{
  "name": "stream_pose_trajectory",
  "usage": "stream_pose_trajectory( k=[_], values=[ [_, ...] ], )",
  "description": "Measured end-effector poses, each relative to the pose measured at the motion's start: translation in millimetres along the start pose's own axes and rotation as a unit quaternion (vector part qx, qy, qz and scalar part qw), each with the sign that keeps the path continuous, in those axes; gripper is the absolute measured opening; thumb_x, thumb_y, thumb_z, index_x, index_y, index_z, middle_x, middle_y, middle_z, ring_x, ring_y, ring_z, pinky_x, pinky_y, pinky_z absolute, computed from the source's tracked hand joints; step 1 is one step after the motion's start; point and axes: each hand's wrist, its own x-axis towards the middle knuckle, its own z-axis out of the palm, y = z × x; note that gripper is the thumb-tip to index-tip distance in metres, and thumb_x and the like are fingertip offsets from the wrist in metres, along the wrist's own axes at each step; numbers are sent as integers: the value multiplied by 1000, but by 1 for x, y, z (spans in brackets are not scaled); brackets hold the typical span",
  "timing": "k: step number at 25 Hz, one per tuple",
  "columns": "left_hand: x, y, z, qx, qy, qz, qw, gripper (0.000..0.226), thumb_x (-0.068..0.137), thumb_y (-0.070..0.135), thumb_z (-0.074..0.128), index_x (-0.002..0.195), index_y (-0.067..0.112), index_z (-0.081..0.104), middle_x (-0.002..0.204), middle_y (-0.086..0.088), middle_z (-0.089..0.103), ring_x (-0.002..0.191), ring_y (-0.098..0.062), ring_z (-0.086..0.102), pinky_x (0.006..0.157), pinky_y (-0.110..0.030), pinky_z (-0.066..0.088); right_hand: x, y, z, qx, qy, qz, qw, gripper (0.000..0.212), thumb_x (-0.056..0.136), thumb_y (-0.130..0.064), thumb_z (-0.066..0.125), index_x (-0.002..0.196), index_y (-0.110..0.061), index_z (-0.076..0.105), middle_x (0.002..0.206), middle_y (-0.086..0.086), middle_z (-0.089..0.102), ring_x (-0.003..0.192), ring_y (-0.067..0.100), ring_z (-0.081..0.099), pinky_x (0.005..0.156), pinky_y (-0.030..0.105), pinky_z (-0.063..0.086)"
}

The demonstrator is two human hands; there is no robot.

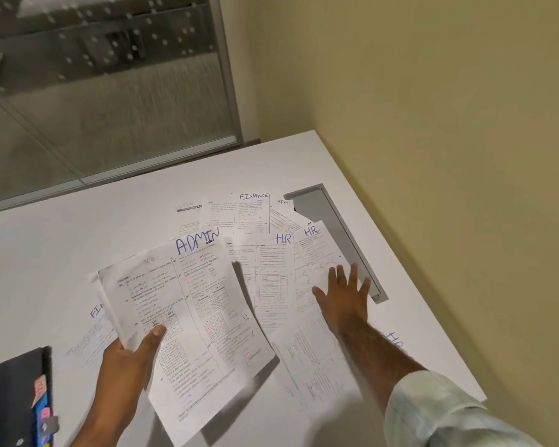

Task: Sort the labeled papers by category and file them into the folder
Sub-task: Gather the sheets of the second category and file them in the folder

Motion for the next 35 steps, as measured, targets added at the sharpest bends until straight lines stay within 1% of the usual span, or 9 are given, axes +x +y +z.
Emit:
stream_pose_trajectory(
  k=[3, 9, 15, 17, 20, 24, 27, 33, 35],
  values=[
    [5, 7, 7, -10, 8, -5, 1000, 25, 95, 23, 68, 119, 20, 65, 100, 7, 73, 95, -23, 70, 87, -43, 52, 4, -9, -7, 2, 21, 51, 998, 82, 99, -66, 14, 161, -12, 22, 167, 17, 24, 157, 42, 1, 121, 68, 4],
    [17, 14, 17, -8, 24, -13, 1000, 24, 94, 20, 69, 118, 16, 67, 101, 5, 75, 95, -25, 72, 85, -39, 53, 11, -62, -2, 3, -12, -235, 972, 78, 100, -69, 9, 163, -23, 2, 172, 1, -3, 155, 33, -19, 123, 64, -5],
    [26, 19, 20, -11, 32, -19, 999, 30, 93, 21, 70, 122, 15, 67, 105, 4, 75, 99, -27, 71, 86, -40, 52, -5, -89, 29, -24, 34, -415, 909, 66, 104, -53, 35, 161, -23, 20, 169, 2, 24, 158, 34, 3, 121, 68, 5],
    [28, 20, 20, -8, 35, -22, 999, 31, 94, 21, 69, 124, 15, 67, 106, 4, 75, 99, -26, 71, 86, -40, 52, 0, -91, 24, 0, 35, -405, 914, 63, 104, -56, 26, 158, -23, 28, 167, 1, 29, 158, 33, 7, 122, 66, 7],
    [30, 22, 22, -12, 35, -25, 999, 31, 93, 22, 70, 124, 17, 67, 108, 4, 76, 100, -26, 72, 90, -43, 53, 16, -95, 3, 41, 77, -389, 917, 56, 104, -52, 31, 143, -17, 51, 150, 2, 55, 151, 29, 34, 121, 61, 23],
    [32, 23, 23, -6, 41, -30, 999, 30, 91, 25, 72, 121, 21, 68, 107, 3, 76, 100, -25, 72, 91, -45, 54, 92, -96, -46, 136, 172, -136, 966, 27, 97, -19, 58, 120, -16, 70, 115, 4, 75, 106, 21, 69, 94, 39, 55],
    [34, 24, 20, 5, 65, -36, 997, 26, 86, 32, 76, 110, 24, 70, 105, 2, 75, 100, -29, 70, 94, -51, 54, 153, -96, -78, 208, 136, -36, 968, 30, 97, -12, 55, 122, -19, 68, 113, 6, 73, 101, 27, 69, 87, 39, 51],
    [39, 20, 14, 14, 93, -35, 995, 44, 74, 38, 87, 109, 19, 68, 93, 4, 71, 94, -26, 67, 92, -45, 50, 217, -103, -99, 254, 56, -12, 966, 34, 94, -4, 55, 122, -18, 68, 125, 11, 68, 110, 34, 66, 93, 41, 56],
    [41, 20, 13, 15, 105, -36, 994, 35, 79, 31, 85, 106, 18, 66, 87, 9, 67, 94, -28, 64, 91, -41, 45, 227, -109, -99, 230, 46, -23, 972, 33, 92, -4, 57, 120, -15, 68, 124, 13, 67, 108, 34, 66, 91, 42, 57]
  ],
)
